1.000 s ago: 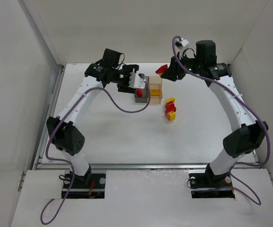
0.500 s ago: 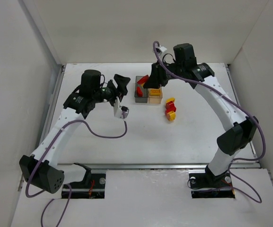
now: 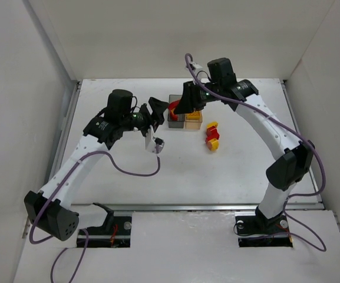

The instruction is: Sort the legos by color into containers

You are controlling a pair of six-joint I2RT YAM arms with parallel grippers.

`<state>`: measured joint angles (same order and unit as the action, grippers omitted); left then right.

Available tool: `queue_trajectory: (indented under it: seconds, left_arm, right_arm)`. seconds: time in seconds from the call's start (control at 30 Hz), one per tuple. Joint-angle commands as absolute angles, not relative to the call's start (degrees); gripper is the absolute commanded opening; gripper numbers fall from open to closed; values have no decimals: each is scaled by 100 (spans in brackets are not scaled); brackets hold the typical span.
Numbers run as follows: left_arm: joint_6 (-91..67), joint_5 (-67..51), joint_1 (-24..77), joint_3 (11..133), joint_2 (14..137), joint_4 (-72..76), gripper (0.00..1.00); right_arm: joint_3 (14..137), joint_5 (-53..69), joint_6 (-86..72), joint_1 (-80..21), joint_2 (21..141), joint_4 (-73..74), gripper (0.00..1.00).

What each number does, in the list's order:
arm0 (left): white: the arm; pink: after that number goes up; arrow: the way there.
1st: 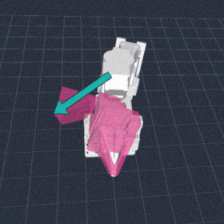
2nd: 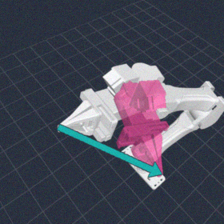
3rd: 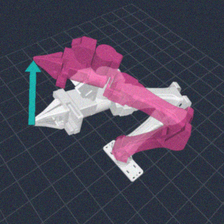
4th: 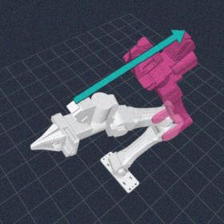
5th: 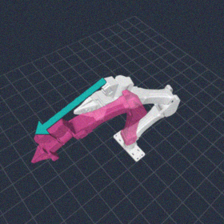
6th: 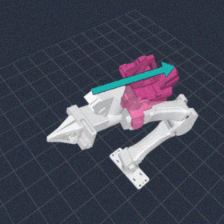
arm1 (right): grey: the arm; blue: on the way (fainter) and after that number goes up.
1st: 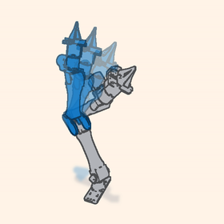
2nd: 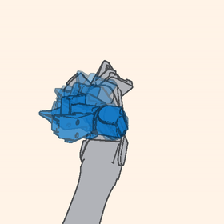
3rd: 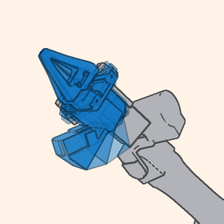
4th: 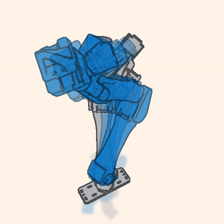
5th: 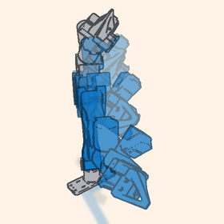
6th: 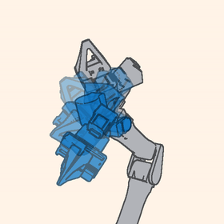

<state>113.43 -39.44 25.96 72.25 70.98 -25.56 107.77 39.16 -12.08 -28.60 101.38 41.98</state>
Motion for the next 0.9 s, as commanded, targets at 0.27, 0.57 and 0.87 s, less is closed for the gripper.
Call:
queue_trajectory:
  seconds: [0.27, 0.57, 0.87]
  left_arm:
    - [14660, -3692, 2795, 7383, 7233, -2628, 58]
    - [14967, -3015, 2795, 7717, 7339, -3558, 49]
    - [15415, -3146, 2795, 7779, 7392, -3560, 47]
  right_arm:
    - [10942, 3929, -1441, -3287, 10529, 4192, 0]
    - [10995, 3981, -1441, -3340, 10582, 4254, 0]
    - [10995, 4043, -1441, -3454, 10635, 4307, 0]
